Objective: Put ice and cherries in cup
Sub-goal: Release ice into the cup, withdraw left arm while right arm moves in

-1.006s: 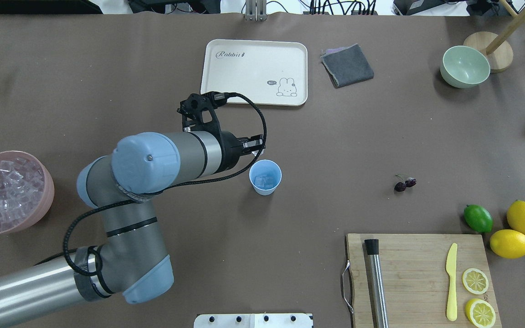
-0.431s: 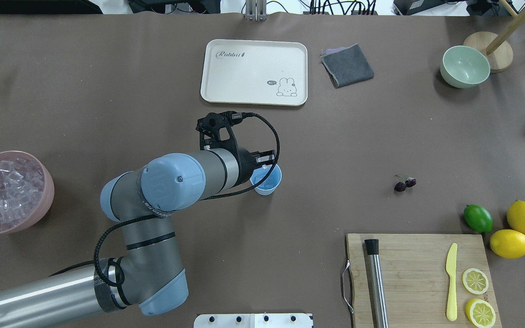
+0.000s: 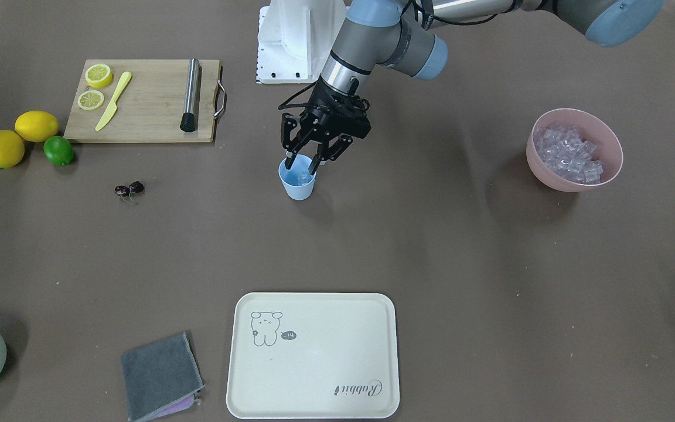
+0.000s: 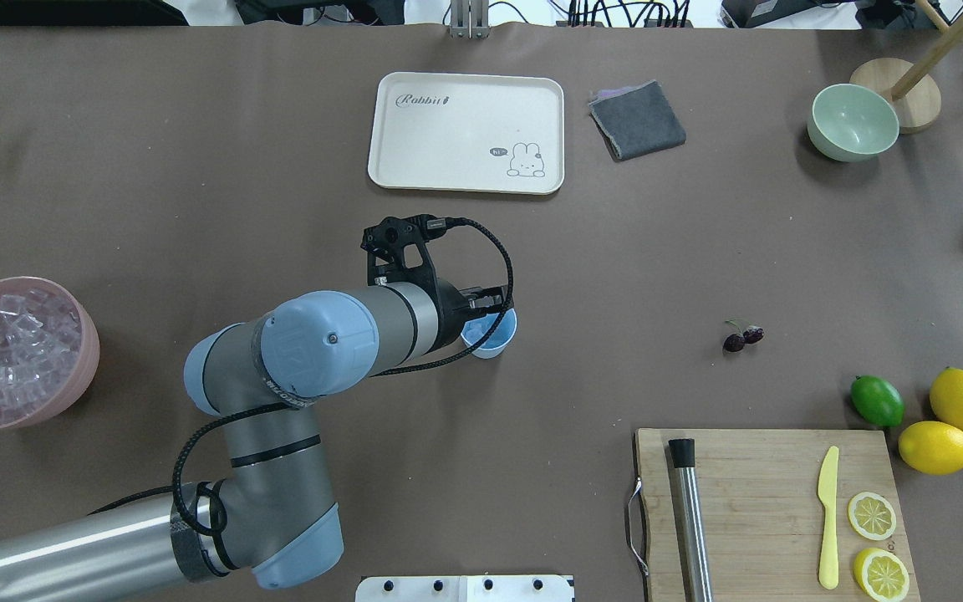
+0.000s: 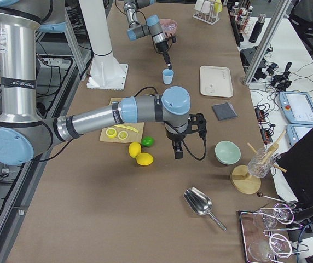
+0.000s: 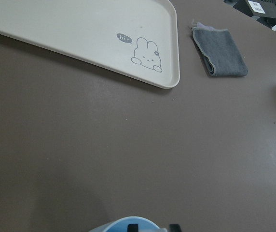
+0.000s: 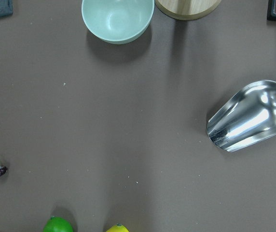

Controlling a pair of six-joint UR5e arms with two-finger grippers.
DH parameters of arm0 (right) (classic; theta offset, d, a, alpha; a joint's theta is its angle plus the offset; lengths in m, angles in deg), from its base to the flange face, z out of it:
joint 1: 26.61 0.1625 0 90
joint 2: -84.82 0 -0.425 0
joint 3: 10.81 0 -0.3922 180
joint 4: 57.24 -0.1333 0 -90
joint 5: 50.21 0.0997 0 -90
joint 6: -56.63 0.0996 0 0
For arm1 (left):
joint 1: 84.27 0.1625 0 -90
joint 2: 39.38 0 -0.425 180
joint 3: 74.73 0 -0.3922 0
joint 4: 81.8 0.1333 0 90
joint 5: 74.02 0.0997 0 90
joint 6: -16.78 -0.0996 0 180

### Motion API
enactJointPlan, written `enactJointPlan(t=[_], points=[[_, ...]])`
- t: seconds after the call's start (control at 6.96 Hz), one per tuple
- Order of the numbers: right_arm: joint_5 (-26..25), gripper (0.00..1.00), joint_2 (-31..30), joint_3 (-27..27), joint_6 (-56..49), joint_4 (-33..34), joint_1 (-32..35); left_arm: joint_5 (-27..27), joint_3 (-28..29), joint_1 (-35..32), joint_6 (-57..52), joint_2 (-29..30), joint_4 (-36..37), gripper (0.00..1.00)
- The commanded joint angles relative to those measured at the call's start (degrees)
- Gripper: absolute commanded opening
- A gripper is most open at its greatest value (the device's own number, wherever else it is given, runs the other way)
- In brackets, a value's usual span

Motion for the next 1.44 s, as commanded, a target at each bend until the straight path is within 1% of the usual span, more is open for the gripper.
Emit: enactJointPlan(t=[0.0, 0.14, 0.29, 0.43, 0.72, 0.86, 1.01, 1.15, 1.29], points=[[0.1, 1.0, 2.0, 0.0, 0.5, 0.1, -0.2, -1.9, -6.2, -0.4, -1.1, -2.6, 5.5, 0.98], [-0.2, 1.0, 6.4, -0.2, 6.7, 0.1, -4.0, -6.4, -13.7, -4.0, -5.3, -3.3, 15.8, 0.98], [-1.3, 1.0, 10.6, -0.4, 14.0, 0.0, -9.1, -10.4, -19.5, -8.1, -9.7, -5.7, 23.6, 0.98], [-4.4, 1.0, 13.6, -0.5, 19.1, -1.0, -13.2, -15.9, -21.6, -14.3, -14.3, -9.3, 24.4, 0.98], [-6.2, 1.0, 13.7, -1.7, 25.5, -11.7, -22.9, -29.0, -24.5, -28.6, -25.1, -16.9, 24.4, 0.98], [-11.0, 1.0, 13.3, -1.8, 26.0, -17.5, -29.3, -34.6, -25.5, -35.3, -31.2, -20.2, 24.4, 0.98], [-14.4, 1.0, 13.3, -3.0, 26.2, -23.3, -35.4, -38.5, -26.1, -40.4, -36.4, -22.9, 24.4, 0.98], [-14.6, 1.0, 13.1, -3.3, 25.9, -26.0, -38.7, -39.8, -25.9, -42.6, -38.5, -23.5, 24.5, 0.98], [-16.6, 1.0, 12.4, -4.1, 25.2, -30.6, -42.7, -39.8, -26.2, -42.9, -38.7, -23.5, 24.5, 0.98]])
